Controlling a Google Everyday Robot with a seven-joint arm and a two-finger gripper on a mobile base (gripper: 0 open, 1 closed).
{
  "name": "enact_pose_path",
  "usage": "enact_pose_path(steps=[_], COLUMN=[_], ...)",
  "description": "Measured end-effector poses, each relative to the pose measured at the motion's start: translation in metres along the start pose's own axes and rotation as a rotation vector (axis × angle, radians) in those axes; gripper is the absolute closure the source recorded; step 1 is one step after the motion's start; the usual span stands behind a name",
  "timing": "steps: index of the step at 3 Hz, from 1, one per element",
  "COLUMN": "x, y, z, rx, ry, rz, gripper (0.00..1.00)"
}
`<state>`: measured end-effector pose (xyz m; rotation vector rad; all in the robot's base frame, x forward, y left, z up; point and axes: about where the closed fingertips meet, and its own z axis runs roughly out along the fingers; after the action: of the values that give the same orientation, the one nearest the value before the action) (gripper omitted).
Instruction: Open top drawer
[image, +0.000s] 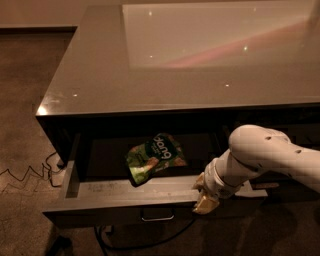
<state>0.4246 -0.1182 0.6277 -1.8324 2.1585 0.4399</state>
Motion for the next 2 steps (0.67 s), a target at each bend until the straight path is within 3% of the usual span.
enact_pose_path(steps=[2], x=[0.0000], y=[0.0000], z=[0.0000], rx=[0.000], ry=[0.000], rz=[0.000], gripper=[0.44])
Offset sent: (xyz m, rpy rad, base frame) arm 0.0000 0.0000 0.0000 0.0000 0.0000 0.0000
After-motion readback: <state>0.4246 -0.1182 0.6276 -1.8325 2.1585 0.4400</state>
